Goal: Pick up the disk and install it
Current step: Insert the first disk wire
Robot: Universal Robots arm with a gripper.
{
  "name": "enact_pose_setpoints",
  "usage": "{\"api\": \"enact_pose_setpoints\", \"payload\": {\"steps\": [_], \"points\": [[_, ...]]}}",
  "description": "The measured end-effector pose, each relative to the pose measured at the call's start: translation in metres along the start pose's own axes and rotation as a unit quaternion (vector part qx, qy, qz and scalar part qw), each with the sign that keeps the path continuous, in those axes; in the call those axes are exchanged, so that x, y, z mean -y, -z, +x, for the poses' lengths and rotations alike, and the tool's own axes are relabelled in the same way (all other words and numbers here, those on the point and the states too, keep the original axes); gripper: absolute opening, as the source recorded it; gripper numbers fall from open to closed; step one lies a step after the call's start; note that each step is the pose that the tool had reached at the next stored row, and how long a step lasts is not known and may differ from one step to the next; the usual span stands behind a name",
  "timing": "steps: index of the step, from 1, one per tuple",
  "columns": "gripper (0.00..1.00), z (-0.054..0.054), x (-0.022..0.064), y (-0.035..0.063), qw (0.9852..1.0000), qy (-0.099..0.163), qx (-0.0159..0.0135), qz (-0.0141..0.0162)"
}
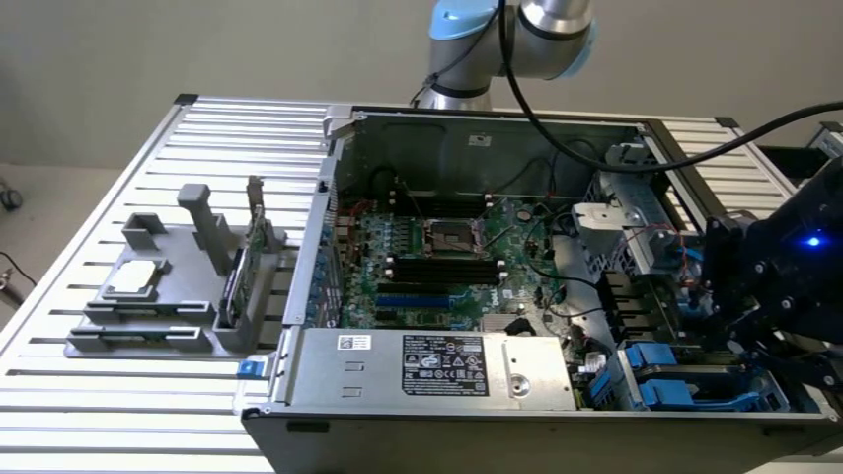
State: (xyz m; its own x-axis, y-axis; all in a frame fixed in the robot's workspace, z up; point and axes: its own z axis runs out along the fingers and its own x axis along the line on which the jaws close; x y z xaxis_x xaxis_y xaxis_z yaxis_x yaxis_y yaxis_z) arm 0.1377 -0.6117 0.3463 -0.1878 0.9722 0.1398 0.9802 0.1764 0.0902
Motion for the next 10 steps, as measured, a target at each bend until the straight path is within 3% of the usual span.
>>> {"api": "enact_pose_setpoints", "payload": {"steps": [10], "points": [[0.18,0.0022,-0.0011,-0.0008,0.9988,-0.049,0.0044,-0.0065]]}}
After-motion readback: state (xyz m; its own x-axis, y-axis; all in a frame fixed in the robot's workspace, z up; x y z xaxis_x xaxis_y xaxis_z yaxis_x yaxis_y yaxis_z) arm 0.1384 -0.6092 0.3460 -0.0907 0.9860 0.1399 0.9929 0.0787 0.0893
